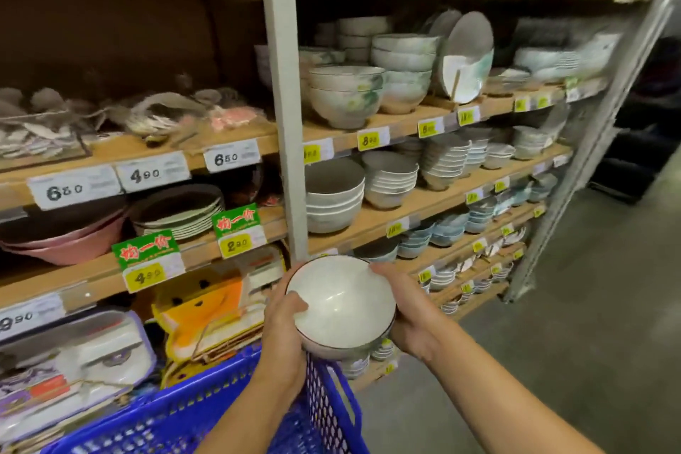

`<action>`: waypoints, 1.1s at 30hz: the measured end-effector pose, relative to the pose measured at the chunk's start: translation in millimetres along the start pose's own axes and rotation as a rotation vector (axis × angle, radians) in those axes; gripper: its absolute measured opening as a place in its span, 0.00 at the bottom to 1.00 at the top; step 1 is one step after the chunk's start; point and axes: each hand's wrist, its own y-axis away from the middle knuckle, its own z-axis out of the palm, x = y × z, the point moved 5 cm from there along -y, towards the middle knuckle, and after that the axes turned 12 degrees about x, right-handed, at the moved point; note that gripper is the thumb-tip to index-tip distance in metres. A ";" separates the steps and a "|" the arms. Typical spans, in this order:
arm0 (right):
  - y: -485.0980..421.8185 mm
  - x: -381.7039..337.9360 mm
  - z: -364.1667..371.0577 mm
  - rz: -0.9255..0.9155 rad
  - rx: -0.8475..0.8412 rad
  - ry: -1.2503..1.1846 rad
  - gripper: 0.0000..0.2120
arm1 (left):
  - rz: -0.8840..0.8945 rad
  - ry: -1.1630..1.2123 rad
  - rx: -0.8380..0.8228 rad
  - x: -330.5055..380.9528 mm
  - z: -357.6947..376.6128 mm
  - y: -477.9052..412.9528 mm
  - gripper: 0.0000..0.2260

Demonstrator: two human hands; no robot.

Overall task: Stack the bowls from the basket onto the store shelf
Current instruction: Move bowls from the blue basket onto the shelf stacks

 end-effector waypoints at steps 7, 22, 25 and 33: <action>-13.6 -79.1 -72.6 -0.199 -0.009 -0.076 0.15 | -0.110 0.042 0.011 -6.5 116.9 12.3 0.18; -105.9 -228.1 -139.3 -0.524 0.009 0.023 0.18 | -0.111 0.132 -0.069 10.3 303.4 -55.3 0.18; -126.8 -253.8 -141.7 -0.529 -0.025 0.043 0.18 | -0.139 0.111 -0.080 18.1 334.1 -74.9 0.19; -172.9 -309.9 -143.8 -0.559 -0.112 -0.090 0.23 | -0.129 0.094 -0.044 49.9 384.8 -108.7 0.15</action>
